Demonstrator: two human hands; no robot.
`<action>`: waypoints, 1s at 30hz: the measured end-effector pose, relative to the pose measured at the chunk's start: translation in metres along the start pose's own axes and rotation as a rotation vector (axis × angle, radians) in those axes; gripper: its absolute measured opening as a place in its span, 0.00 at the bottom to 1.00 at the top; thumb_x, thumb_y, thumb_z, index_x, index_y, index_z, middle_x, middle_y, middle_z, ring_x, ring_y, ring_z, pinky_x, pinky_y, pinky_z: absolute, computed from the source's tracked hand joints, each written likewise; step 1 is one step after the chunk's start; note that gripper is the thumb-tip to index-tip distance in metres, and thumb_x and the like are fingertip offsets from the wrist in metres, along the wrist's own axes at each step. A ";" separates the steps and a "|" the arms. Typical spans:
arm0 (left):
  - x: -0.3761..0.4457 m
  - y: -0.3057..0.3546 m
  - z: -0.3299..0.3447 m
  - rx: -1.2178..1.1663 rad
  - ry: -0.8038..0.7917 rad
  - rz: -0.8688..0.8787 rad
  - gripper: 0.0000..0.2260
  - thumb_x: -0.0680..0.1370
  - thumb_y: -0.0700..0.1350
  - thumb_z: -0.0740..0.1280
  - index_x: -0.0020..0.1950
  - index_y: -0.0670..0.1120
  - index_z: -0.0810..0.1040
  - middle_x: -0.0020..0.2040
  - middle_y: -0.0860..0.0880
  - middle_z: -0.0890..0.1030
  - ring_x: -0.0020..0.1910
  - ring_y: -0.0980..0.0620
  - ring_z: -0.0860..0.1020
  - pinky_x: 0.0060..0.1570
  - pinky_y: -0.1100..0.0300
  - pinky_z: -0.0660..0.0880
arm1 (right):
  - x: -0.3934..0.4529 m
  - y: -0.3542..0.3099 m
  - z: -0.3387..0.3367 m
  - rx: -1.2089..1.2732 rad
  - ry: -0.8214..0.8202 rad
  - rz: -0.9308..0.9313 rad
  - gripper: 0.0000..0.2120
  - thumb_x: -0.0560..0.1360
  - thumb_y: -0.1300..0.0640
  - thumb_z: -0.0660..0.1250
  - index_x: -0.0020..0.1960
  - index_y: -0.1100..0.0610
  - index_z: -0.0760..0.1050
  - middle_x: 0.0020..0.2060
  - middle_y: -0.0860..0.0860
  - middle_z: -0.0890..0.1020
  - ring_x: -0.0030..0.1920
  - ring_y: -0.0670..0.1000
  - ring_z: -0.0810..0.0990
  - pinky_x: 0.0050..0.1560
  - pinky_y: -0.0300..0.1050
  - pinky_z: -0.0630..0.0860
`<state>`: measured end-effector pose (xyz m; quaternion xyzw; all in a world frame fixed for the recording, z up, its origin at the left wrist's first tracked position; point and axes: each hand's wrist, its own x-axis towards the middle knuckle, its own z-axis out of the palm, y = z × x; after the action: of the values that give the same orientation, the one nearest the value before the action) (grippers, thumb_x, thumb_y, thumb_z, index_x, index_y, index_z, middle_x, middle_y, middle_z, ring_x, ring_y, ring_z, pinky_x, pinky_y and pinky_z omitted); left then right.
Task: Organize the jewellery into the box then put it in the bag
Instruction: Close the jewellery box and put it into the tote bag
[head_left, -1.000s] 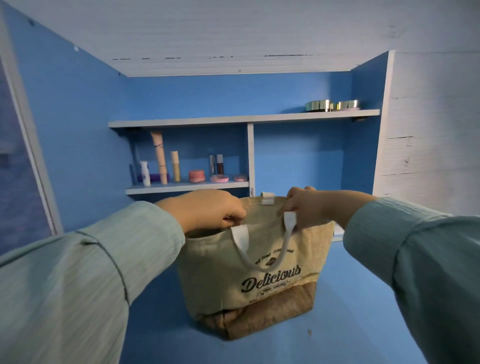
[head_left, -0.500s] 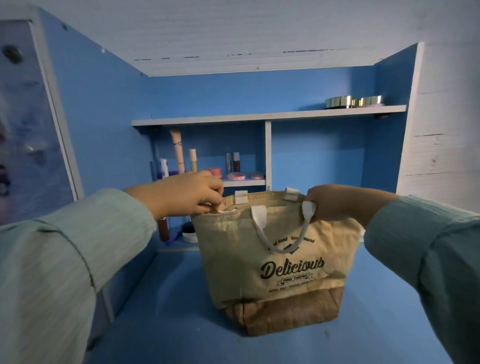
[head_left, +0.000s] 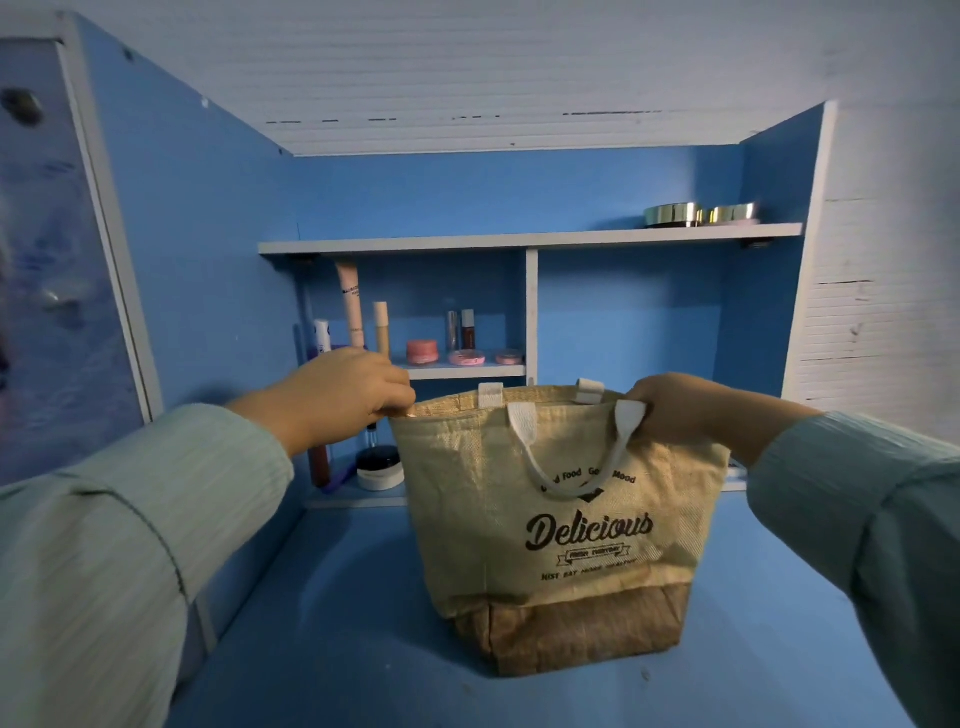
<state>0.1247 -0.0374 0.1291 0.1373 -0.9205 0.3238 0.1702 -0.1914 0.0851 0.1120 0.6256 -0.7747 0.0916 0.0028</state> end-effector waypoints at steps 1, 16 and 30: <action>0.000 0.000 0.000 0.016 0.008 0.028 0.13 0.62 0.35 0.78 0.34 0.50 0.78 0.33 0.55 0.78 0.32 0.53 0.76 0.35 0.61 0.71 | 0.000 0.001 0.000 -0.003 -0.004 0.003 0.05 0.74 0.50 0.67 0.48 0.50 0.76 0.47 0.48 0.79 0.51 0.51 0.76 0.57 0.45 0.73; 0.000 0.018 0.020 -0.300 -0.276 -0.518 0.11 0.82 0.46 0.56 0.57 0.56 0.76 0.53 0.57 0.79 0.49 0.56 0.75 0.47 0.61 0.70 | -0.001 0.020 0.008 -0.026 0.114 0.078 0.20 0.68 0.37 0.67 0.54 0.42 0.65 0.55 0.46 0.74 0.57 0.52 0.68 0.64 0.55 0.64; -0.017 0.105 0.084 -1.441 0.072 -1.167 0.26 0.76 0.55 0.63 0.71 0.46 0.63 0.61 0.51 0.73 0.56 0.52 0.72 0.56 0.59 0.69 | -0.018 0.040 0.053 1.117 0.239 0.372 0.57 0.52 0.50 0.80 0.74 0.53 0.54 0.67 0.56 0.68 0.65 0.59 0.69 0.67 0.60 0.67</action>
<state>0.0829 -0.0097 0.0036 0.4296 -0.6788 -0.4594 0.3788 -0.2205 0.1028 0.0522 0.3717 -0.7003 0.5533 -0.2555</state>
